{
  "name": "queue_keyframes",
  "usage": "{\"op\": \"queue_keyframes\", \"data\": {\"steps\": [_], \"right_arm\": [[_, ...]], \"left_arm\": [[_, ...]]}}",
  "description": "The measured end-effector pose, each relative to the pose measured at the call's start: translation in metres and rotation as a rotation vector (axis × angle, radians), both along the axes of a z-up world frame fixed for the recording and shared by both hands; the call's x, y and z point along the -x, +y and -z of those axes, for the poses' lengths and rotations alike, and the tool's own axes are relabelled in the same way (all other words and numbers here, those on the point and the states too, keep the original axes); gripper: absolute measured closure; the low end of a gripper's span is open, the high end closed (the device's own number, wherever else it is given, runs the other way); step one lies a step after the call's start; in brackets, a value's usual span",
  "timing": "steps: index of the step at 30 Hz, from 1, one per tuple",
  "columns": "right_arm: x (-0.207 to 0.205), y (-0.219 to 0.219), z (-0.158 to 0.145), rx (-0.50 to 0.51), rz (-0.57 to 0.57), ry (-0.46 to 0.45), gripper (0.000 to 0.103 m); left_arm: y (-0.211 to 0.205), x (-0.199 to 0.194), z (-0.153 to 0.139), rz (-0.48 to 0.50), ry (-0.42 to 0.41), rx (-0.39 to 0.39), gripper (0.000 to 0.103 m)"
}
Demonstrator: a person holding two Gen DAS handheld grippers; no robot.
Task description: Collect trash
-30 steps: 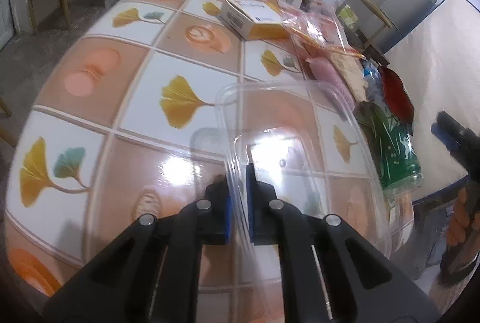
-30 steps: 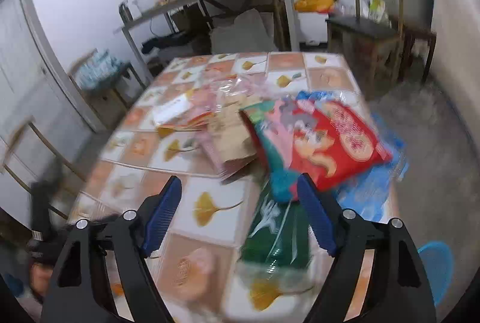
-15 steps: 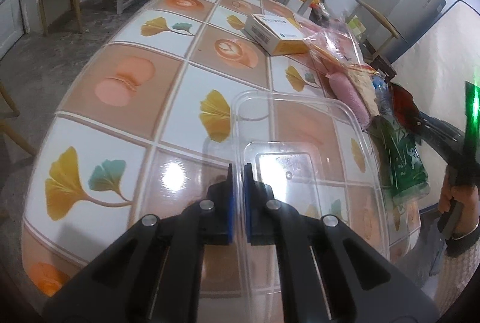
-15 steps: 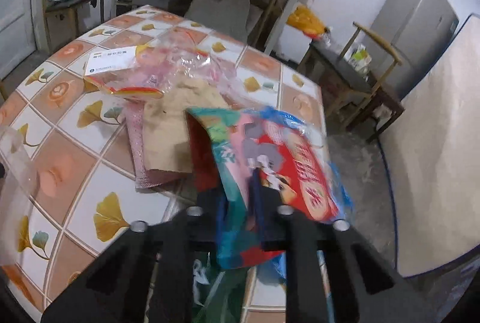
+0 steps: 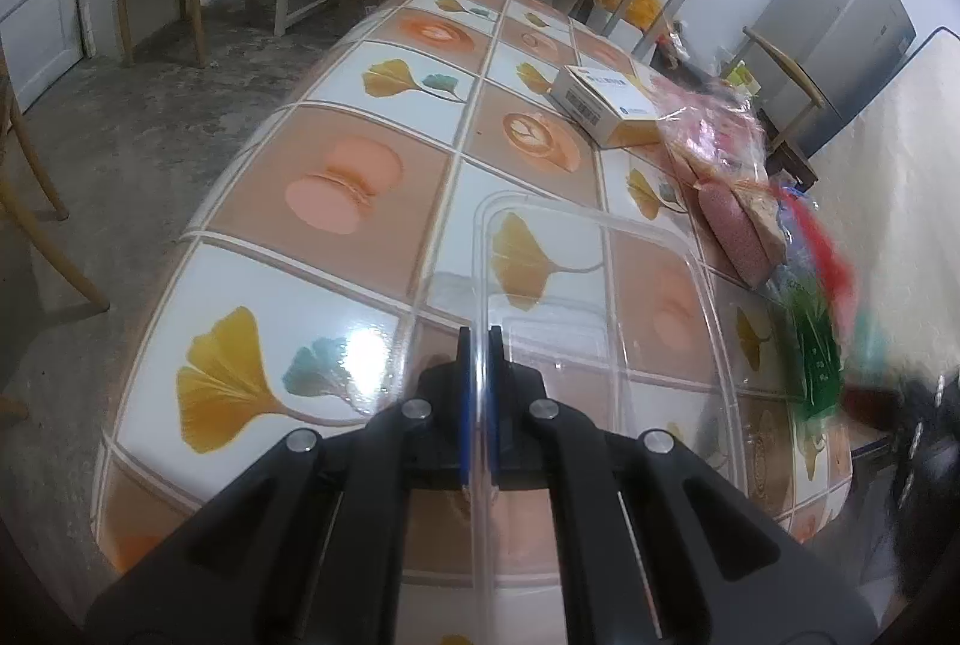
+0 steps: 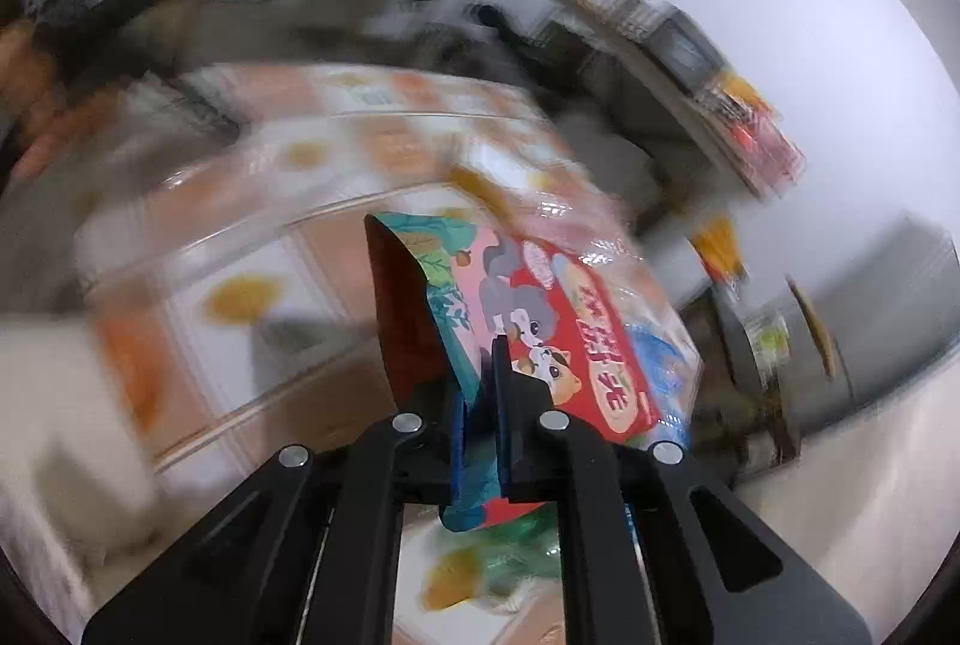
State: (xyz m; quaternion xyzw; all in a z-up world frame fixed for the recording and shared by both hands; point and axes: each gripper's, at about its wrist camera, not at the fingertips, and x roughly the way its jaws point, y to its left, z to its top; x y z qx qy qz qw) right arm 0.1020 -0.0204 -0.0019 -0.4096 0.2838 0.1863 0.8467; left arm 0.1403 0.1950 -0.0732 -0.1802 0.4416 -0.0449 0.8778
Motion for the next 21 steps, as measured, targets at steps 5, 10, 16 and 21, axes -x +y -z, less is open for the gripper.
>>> {"op": "queue_keyframes", "data": {"steps": [5,10,16,21], "right_arm": [[0.039,0.013,0.025,0.008,-0.116,0.187,0.059],[0.033,-0.019,0.005,-0.354,0.013,0.403,0.047],[0.007,-0.099,0.008,-0.927,0.336,0.630,0.045],[0.013,-0.132,0.020,-1.195,0.387,0.747,0.044]], "left_arm": [[0.000,0.000,0.000,0.007,-0.001,-0.009,0.101],[0.000,0.000,0.000,0.011,0.001,-0.017,0.101],[0.000,-0.001,0.000,0.013,0.000,-0.020,0.101],[0.000,-0.002,0.001,0.018,0.004,-0.024,0.101]]}}
